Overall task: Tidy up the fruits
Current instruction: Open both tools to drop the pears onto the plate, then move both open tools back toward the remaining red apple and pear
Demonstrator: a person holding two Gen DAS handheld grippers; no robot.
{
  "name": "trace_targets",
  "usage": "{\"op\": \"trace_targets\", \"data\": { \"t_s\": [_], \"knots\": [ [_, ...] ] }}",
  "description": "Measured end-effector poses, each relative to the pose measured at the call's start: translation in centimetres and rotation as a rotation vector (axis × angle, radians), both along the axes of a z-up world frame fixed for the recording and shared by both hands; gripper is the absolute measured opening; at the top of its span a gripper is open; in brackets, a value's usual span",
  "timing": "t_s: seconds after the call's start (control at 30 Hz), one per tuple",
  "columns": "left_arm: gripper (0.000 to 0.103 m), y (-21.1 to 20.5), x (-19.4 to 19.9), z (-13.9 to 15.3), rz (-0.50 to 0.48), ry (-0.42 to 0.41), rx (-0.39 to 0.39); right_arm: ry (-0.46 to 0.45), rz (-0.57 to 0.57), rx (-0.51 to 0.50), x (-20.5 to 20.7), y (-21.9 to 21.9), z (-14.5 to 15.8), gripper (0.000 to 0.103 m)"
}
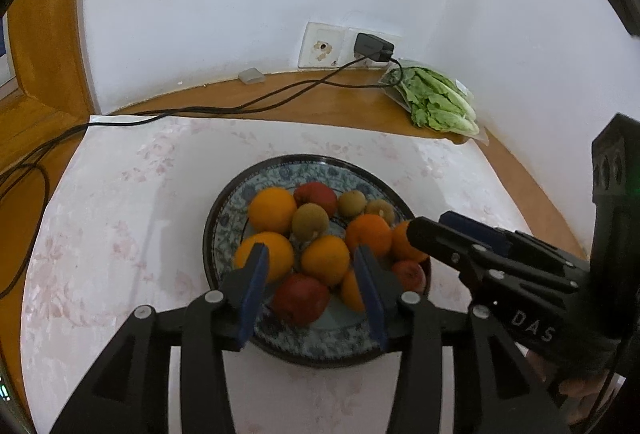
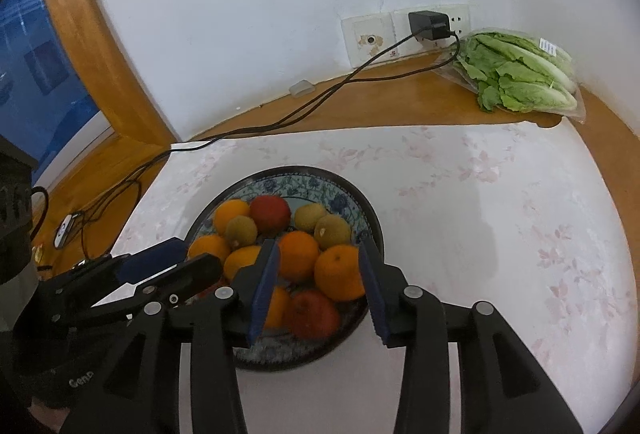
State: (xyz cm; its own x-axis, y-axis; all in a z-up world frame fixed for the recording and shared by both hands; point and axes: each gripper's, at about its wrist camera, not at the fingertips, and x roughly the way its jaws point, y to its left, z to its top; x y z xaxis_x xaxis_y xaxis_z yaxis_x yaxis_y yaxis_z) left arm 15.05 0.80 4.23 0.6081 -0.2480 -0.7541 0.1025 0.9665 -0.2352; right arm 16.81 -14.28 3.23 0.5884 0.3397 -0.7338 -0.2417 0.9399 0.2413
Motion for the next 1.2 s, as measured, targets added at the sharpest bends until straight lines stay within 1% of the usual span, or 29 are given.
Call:
{"op": "trace_targets", "data": {
  "t_s": [0.33, 0.47, 0.6, 0.73, 0.9, 1.1, 1.2],
  "knots": [
    [0.049, -0.6, -2.7, 1.1, -0.016, 0.016, 0.012, 0.012, -0.004, -0.004, -3.5, -0.3, 1.4, 0.042],
    [0.050, -0.6, -4.0, 1.2, -0.017, 0.031, 0.026, 0.038, -0.011, 0.028, -5.1, -0.8, 1.7, 0.042],
    [0.050, -0.7, -5.3, 1.3, -0.025, 0.040, 0.040, 0.042, -0.018, 0.042, -6.8, -1.2, 1.9, 0.042],
    [0.050, -0.5, -7.0, 1.3, -0.023, 0.049, 0.027, 0.044, -0.017, 0.043, -8.5, -1.4, 1.9, 0.042],
    [0.051, -0.5, -9.0, 1.0, -0.018, 0.065, 0.026, 0.027, -0.012, 0.013, -10.7, -1.3, 1.9, 0.042],
    [0.051, -0.2, -10.7, 0.4, -0.010, 0.086, 0.002, 0.022, -0.003, 0.010, -12.8, -1.5, 1.2, 0.042],
    [0.051, -0.2, -11.4, 0.2, -0.009, 0.091, 0.004, 0.025, -0.001, 0.011, -13.6, -1.5, 0.8, 0.042]
  ]
}}
